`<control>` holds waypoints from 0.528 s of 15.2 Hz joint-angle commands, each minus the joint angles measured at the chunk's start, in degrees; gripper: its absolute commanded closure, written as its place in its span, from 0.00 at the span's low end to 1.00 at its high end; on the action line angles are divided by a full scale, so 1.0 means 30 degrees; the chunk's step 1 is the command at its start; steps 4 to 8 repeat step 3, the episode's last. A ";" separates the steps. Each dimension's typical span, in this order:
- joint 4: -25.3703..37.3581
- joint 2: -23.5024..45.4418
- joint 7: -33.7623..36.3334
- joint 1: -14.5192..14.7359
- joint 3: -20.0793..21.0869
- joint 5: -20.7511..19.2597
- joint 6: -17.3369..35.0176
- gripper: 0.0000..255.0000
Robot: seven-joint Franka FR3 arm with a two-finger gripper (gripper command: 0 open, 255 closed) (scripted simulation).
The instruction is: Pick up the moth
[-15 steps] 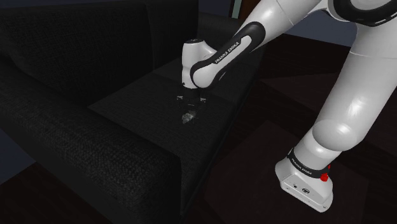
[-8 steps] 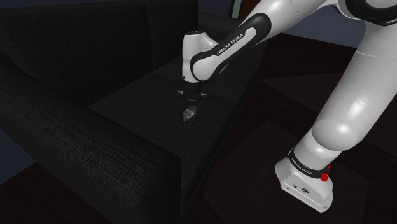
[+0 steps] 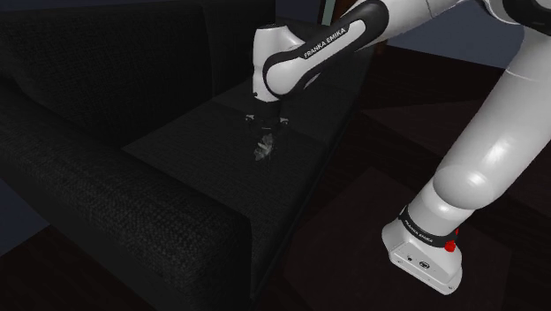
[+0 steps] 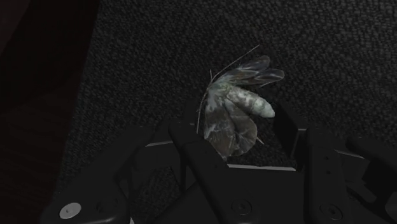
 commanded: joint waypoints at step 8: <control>0.0185 -0.0402 -0.0145 -0.0023 0.0020 0.0219 -0.0561 1.00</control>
